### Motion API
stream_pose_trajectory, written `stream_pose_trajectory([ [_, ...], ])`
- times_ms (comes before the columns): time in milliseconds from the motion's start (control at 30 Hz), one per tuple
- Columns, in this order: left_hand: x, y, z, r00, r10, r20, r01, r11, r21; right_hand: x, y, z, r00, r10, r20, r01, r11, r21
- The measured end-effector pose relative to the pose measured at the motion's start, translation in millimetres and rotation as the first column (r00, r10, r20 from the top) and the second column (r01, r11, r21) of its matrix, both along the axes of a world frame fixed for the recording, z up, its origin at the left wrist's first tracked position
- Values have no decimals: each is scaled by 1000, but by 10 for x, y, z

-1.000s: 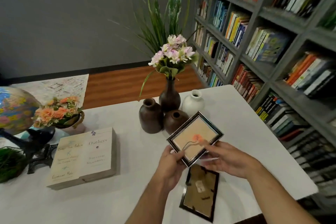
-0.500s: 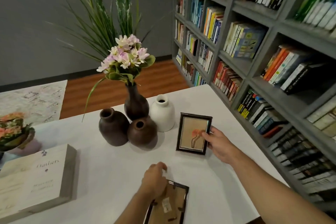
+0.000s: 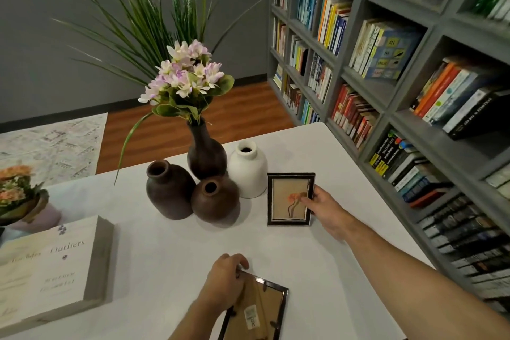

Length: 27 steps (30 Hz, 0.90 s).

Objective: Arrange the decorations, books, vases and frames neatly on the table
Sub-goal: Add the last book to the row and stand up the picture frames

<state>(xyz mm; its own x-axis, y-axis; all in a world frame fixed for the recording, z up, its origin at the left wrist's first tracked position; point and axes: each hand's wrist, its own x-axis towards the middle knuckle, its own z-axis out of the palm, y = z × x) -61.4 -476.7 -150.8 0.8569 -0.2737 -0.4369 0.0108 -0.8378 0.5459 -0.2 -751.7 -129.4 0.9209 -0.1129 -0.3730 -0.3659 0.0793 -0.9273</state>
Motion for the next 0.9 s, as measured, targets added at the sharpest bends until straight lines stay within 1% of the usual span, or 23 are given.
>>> stream_pose_trajectory([
  [67, -19, 16, -3, 1000, 28, 15, -27, 1000, -16, -20, -15, 0, 999, 32, -16, -33, 999, -24],
  [133, -42, 31, 9, 999, 46, 25, -46, 999, -24, -68, -56, 3, 997, 32, -77, -36, 998, -53],
  [200, -54, 39, 42, 999, 43, 25, -43, 999, -24, -164, -98, -10, 988, -73, -138, 52, 988, -146],
  [233, -53, 35, 60, 999, 40, 21, -39, 999, -23, -240, -108, -26, 977, -163, -138, 133, 971, -200],
  [300, -45, 17, 110, 999, 31, 9, -31, 999, -16, -447, -67, -67, 942, -323, -87, 291, 919, -265],
  [333, -38, 2, 133, 1000, 24, -1, -24, 1000, -13, -569, -17, -88, 934, -352, -63, 322, 903, -284],
  [367, -32, -7, 144, 1000, 18, -16, -18, 1000, -11, -692, 53, -123, 942, -334, -46, 304, 900, -312],
  [400, -25, -8, 152, 999, 14, -32, -14, 1000, -13, -816, 133, -165, 962, -271, -35, 242, 904, -352],
  [467, -25, 8, 167, 997, 26, -75, -29, 999, -39, -1051, 319, -210, 997, -64, -35, 43, 900, -434],
  [533, -41, 37, 194, 993, 46, -112, -56, 994, -93, -1225, 471, -208, 991, 120, -58, -133, 869, -477],
  [600, -71, 58, 244, 987, 68, -144, -93, 981, -173, -1336, 581, -165, 963, 252, -91, -265, 839, -476],
  [667, -111, 79, 302, 970, 96, -225, -160, 944, -289, -1421, 669, -113, 919, 363, -153, -393, 814, -429],
  [733, -144, 106, 351, 941, 115, -318, -241, 888, -393, -1494, 729, -55, 870, 444, -213, -492, 792, -362],
  [800, -137, 118, 381, 924, 127, -362, -291, 847, -446, -1554, 742, 16, 838, 492, -235, -544, 787, -291],
  [900, -63, 88, 428, 898, 178, -402, -371, 798, -475, -1614, 684, 158, 820, 526, -226, -565, 807, -173],
])
